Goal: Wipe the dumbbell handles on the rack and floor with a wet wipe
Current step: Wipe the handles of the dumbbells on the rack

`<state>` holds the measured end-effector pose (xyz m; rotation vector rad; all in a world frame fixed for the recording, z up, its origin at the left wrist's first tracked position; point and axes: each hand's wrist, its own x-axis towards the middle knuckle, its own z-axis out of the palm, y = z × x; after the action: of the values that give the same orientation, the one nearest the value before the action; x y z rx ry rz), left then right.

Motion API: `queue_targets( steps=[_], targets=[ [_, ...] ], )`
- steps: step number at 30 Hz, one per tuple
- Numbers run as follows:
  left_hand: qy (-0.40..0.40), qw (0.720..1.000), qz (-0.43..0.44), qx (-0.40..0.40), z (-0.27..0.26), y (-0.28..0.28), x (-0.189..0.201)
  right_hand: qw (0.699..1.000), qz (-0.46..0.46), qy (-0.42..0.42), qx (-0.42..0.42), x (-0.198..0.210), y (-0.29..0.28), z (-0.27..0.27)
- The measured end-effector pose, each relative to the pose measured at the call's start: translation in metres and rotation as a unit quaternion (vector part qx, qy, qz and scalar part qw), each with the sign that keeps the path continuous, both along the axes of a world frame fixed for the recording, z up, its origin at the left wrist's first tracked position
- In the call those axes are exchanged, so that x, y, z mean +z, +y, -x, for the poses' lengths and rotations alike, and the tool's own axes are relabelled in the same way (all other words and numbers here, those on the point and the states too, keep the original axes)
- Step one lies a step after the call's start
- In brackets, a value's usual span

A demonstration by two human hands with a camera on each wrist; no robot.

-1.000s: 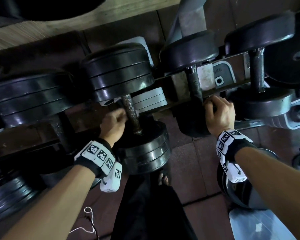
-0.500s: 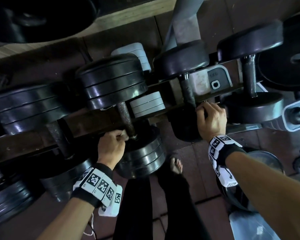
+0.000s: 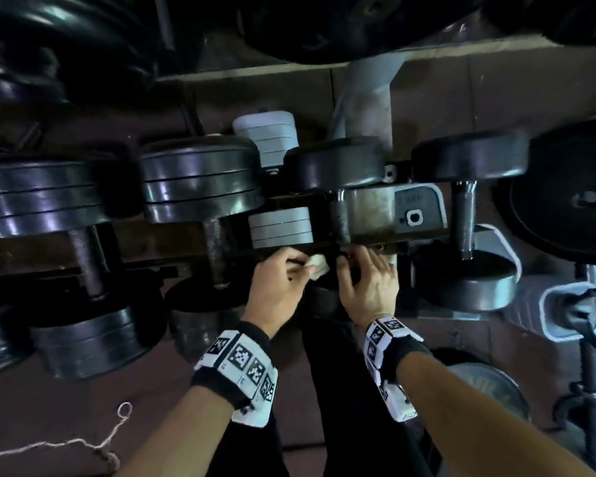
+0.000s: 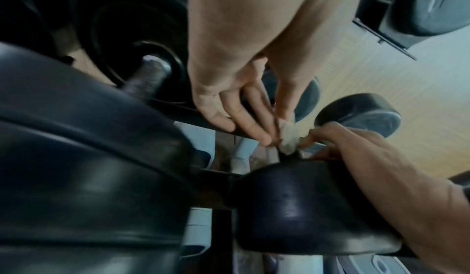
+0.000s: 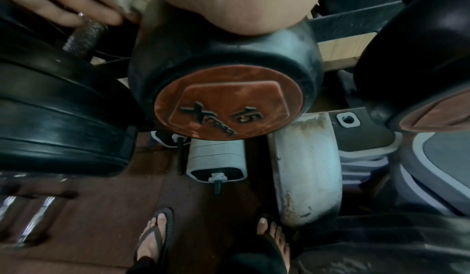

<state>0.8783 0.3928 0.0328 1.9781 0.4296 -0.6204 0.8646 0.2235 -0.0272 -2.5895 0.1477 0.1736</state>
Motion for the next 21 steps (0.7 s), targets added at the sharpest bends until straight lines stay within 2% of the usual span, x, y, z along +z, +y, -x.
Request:
queue_targets(
  steps=[2,4,5,8,11,13,15,18,21],
  targets=[
    [-0.003,1.0,0.02,0.008,-0.004,-0.02,-0.001,0.991,-0.116,0.059,0.004,0.002,-0.013,-0.01],
    [-0.001,0.999,0.033,0.036,-0.004,-0.033,-0.002,0.954,-0.262,0.142,0.012,0.003,-0.03,-0.024],
    [0.003,0.998,0.041,0.055,-0.004,-0.037,-0.004,0.935,-0.304,0.179,0.034,0.005,-0.038,-0.029],
    [0.021,0.99,0.096,0.099,0.0,-0.05,-0.005,0.912,-0.304,0.25,0.117,0.017,-0.056,-0.034],
    [0.017,0.991,0.09,0.102,0.007,-0.054,-0.009,0.905,-0.306,0.276,0.107,0.02,-0.064,-0.036],
    [-0.026,0.997,-0.002,0.068,0.014,-0.041,-0.016,0.923,-0.282,0.256,0.055,0.013,-0.07,-0.045],
    [-0.08,0.984,-0.158,-0.005,0.021,-0.013,-0.026,0.951,-0.2,0.236,0.029,0.001,-0.078,-0.057],
    [-0.101,0.915,-0.372,-0.117,0.029,0.032,-0.035,0.952,-0.123,0.268,0.079,-0.013,-0.08,-0.069],
    [-0.118,0.869,-0.445,-0.183,0.029,0.039,-0.039,0.937,-0.092,0.312,0.131,-0.021,-0.07,-0.077]
  ],
)
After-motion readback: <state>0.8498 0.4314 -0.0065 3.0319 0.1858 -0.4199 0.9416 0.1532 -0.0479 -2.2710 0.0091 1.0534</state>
